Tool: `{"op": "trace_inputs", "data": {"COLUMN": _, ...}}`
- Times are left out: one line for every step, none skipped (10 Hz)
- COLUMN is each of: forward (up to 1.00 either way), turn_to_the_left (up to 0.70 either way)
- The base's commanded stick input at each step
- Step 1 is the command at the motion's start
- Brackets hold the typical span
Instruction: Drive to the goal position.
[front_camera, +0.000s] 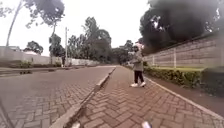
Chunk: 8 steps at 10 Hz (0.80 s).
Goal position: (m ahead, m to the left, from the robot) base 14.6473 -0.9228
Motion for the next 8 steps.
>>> {"op": "trace_inputs", "data": {"forward": 0.5, "turn_to_the_left": -0.28}}
{"op": "trace_inputs", "data": {"forward": 0.5, "turn_to_the_left": -0.45}}
{"op": "trace_inputs", "data": {"forward": 0.5, "turn_to_the_left": -0.5}}
{"op": "trace_inputs", "data": {"forward": 0.5, "turn_to_the_left": -0.5}}
{"op": "trace_inputs", "data": {"forward": 0.5, "turn_to_the_left": -0.5}}
{"op": "trace_inputs", "data": {"forward": 0.5, "turn_to_the_left": -0.5}}
{"op": "trace_inputs", "data": {"forward": 0.5, "turn_to_the_left": 0.0}}
{"op": "trace_inputs", "data": {"forward": 0.5, "turn_to_the_left": 0.0}}
